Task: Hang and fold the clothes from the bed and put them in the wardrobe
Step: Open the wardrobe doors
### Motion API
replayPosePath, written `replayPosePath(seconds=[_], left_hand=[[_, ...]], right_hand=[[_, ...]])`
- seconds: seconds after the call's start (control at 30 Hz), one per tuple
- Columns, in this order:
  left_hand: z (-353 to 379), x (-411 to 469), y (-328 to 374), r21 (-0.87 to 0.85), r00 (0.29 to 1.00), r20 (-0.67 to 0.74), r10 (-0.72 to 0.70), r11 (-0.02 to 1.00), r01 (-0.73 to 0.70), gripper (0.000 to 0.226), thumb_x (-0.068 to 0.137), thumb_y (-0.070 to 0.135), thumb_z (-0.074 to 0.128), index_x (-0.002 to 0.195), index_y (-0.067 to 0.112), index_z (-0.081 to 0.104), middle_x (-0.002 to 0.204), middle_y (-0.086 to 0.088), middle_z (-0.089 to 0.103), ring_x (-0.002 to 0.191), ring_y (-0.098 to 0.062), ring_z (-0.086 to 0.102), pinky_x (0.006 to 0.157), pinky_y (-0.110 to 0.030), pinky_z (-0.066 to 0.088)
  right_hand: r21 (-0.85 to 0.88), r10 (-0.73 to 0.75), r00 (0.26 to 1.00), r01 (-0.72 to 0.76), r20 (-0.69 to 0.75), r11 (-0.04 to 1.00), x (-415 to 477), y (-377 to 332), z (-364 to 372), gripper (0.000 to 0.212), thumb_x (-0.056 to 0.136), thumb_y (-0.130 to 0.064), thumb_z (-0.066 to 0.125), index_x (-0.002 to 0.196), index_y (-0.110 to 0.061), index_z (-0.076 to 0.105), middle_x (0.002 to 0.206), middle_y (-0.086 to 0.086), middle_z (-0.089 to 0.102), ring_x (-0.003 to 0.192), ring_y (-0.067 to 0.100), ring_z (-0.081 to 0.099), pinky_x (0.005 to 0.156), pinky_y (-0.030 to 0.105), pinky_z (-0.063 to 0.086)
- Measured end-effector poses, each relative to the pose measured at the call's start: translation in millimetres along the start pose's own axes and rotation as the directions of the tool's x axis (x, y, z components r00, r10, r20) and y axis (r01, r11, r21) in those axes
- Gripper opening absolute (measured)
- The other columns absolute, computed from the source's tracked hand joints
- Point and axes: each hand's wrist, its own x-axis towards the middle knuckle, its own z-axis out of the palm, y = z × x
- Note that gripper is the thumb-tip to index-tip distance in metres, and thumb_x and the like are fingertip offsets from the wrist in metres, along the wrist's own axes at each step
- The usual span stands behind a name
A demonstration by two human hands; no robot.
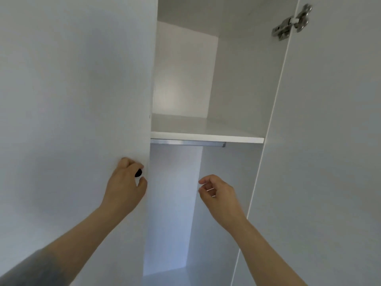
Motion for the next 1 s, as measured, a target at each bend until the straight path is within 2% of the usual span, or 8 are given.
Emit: replayPosePath(seconds=[0.13,0.3,0.4,0.53,0.63,0.73,0.9,1.0], left_hand=[[4.5,-1.0,7.4,0.046,0.996,-0.062,-0.062,0.997,0.065,0.012,0.084,0.003,0.064,0.097,0.003,0.066,0.097,-0.003,0.048,0.073,-0.019,0.055,0.072,-0.025,0.042],[1.3,-12.0,24.0,0.05,0.977,-0.147,-0.156,0.985,0.165,0.008,0.086,0.007,0.063,0.093,0.009,0.067,0.096,0.0,0.05,0.071,-0.007,0.054,0.072,-0.02,0.041],[-7.8,-30.3,34.1,0.034,0.969,-0.181,-0.167,0.984,0.176,0.009,0.085,0.007,0.064,0.088,0.016,0.065,0.092,0.006,0.05,0.075,-0.003,0.056,0.07,-0.013,0.043],[-27.6,-57.9,46.0,0.041,0.962,-0.23,-0.148,0.986,0.161,0.011,0.081,0.007,0.067,0.083,0.018,0.066,0.087,0.008,0.054,0.075,-0.007,0.059,0.073,-0.026,0.054],[-43.6,-76.2,53.9,0.029,0.951,-0.267,-0.155,0.985,0.168,0.018,0.079,0.004,0.068,0.077,0.022,0.066,0.084,0.011,0.057,0.075,-0.008,0.06,0.069,-0.024,0.054],[-58.0,-92.1,59.7,0.001,0.944,-0.289,-0.161,0.986,0.168,0.025,0.079,0.001,0.067,0.075,0.025,0.064,0.082,0.013,0.059,0.077,-0.01,0.061,0.067,-0.018,0.053],[-76.0,-109.2,63.3,-0.01,0.949,-0.278,-0.151,0.988,0.154,0.025,0.08,-0.001,0.067,0.078,0.024,0.066,0.083,0.012,0.06,0.08,-0.012,0.062,0.067,-0.018,0.054],[-80.4,-112.6,64.7,-0.018,0.947,-0.277,-0.161,0.987,0.162,0.024,0.08,0.0,0.066,0.079,0.023,0.066,0.083,0.012,0.061,0.08,-0.012,0.062,0.068,-0.019,0.055]], right_hand=[[0.066,-0.047,0.996,0.043,0.072,0.997,15.6,13.4,-6.4,0.015,0.091,-0.016,0.059,0.096,-0.029,0.062,0.081,-0.008,0.065,0.069,0.002,0.06,0.059,0.016,0.05],[0.174,-0.095,0.985,0.069,0.143,0.982,23.4,24.1,-6.8,0.013,0.092,-0.018,0.059,0.097,-0.03,0.062,0.087,-0.01,0.067,0.077,0.007,0.065,0.066,0.019,0.051],[0.229,-0.112,0.977,0.068,0.184,0.971,24.0,22.8,-2.5,0.013,0.093,-0.018,0.058,0.097,-0.029,0.063,0.091,-0.009,0.068,0.083,0.011,0.066,0.074,0.026,0.055],[0.339,-0.158,0.962,0.076,0.223,0.938,18.4,7.9,6.7,0.011,0.093,-0.019,0.06,0.093,-0.028,0.065,0.088,-0.007,0.069,0.081,0.014,0.066,0.077,0.033,0.057],[0.436,-0.197,0.947,0.071,0.254,0.897,11.5,-13.0,17.5,0.01,0.094,-0.022,0.06,0.092,-0.029,0.068,0.085,-0.005,0.071,0.082,0.015,0.067,0.08,0.037,0.058],[0.518,-0.248,0.931,0.077,0.269,0.852,7.0,-39.7,32.2,0.013,0.095,-0.028,0.06,0.101,-0.026,0.071,0.092,-0.006,0.073,0.09,0.011,0.069,0.088,0.041,0.056],[0.622,-0.333,0.891,0.075,0.308,0.779,6.1,-92.3,52.7,0.037,0.096,-0.035,0.057,0.128,-0.017,0.062,0.117,-0.003,0.07,0.108,0.009,0.065,0.1,0.041,0.051],[0.648,-0.413,0.859,0.132,0.303,0.751,3.3,-116.3,57.2,0.032,0.099,-0.033,0.051,0.124,-0.019,0.065,0.109,-0.003,0.073,0.101,0.015,0.068,0.094,0.044,0.054]])
